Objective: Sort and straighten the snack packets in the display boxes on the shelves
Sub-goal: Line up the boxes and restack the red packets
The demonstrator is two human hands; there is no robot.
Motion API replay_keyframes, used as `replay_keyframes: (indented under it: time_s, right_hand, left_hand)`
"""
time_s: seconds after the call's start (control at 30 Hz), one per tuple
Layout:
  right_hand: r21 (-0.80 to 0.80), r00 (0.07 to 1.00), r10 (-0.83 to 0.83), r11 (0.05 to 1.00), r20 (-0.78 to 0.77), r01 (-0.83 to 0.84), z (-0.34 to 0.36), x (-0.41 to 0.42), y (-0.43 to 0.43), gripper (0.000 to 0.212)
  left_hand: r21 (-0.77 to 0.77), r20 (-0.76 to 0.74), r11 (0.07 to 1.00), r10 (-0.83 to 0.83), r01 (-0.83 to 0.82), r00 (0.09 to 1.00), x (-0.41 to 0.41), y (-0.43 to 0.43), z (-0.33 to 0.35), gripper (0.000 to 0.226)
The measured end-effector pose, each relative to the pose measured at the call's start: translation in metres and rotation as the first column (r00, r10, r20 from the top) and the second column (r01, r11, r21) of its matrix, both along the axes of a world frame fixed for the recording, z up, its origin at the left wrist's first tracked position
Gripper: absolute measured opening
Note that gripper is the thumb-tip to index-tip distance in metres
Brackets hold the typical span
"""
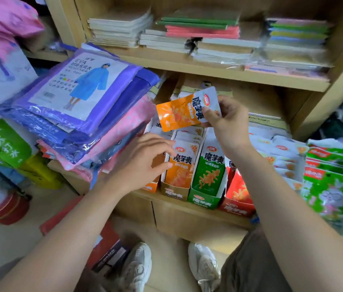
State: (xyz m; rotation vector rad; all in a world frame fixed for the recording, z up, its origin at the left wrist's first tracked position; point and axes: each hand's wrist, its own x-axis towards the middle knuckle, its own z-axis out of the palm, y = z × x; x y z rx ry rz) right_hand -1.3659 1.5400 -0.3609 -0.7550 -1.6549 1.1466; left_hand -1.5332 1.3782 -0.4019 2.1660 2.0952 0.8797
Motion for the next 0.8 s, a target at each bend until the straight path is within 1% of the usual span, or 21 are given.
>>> replay_keyframes:
  time_s: [0.07,0.13,0.23,0.33,0.4,0.5,0.57,0.6,0.63,0.7,0.8]
  right_hand:
    - [0.055,0.999,0.001,0.998,0.032,-0.003,-0.001,-0.003,0.000,0.018]
    - [0.080,0.999,-0.008,0.997,0.054,0.003,-0.003,-0.005,0.000,0.014]
    - [0.087,0.998,-0.015,0.996,0.059,0.009,-0.005,-0.002,0.002,0.013]
    - [0.067,0.998,-0.034,0.997,0.043,0.031,-0.005,0.000,0.005,0.018]
    - [0.042,0.999,-0.047,0.998,0.024,0.046,-0.005,0.001,0.005,0.018]
    - [0.008,0.999,-0.043,0.999,-0.006,0.043,-0.004,0.003,0.007,0.015]
    - [-0.025,0.999,-0.042,0.999,-0.027,0.041,-0.003,0.005,0.008,0.014]
    - [-0.038,0.998,-0.044,0.998,-0.037,0.043,-0.003,0.006,0.009,0.014]
    - [-0.047,0.998,-0.047,0.998,-0.044,0.045,-0.003,0.006,0.009,0.014]
    - [-0.055,0.998,-0.045,0.998,-0.054,0.042,-0.002,0.007,0.009,0.014]
    - [-0.044,0.998,-0.020,0.999,-0.057,0.017,-0.001,0.006,0.008,0.014]
  left_hand:
    - [-0.026,-0.156,0.999,0.017,-0.021,0.988,0.012,0.010,-0.004,0.045]
    - [-0.050,-0.277,0.997,0.039,-0.055,0.960,0.022,0.020,-0.010,0.055]
    - [-0.020,-0.365,0.995,0.084,-0.098,0.927,0.024,0.029,-0.014,0.056]
    - [-0.023,-0.437,0.985,0.146,-0.173,0.888,0.025,0.036,-0.015,0.063]
    - [0.001,-0.436,0.984,0.161,-0.178,0.886,0.027,0.040,-0.015,0.057]
    - [0.095,-0.360,0.989,0.141,-0.114,0.922,0.025,0.038,-0.010,0.032]
    - [0.104,-0.268,0.993,0.075,-0.049,0.960,0.021,0.032,-0.006,0.015]
    - [0.086,-0.195,0.996,0.032,-0.015,0.980,0.019,0.027,-0.002,0.010]
    - [0.058,-0.108,0.998,0.000,0.007,0.994,0.017,0.021,0.002,0.011]
    - [-0.032,0.057,0.999,-0.002,0.004,0.998,0.010,0.005,0.013,0.015]
    - [-0.183,0.252,0.982,-0.006,0.054,0.968,0.005,-0.024,0.024,0.020]
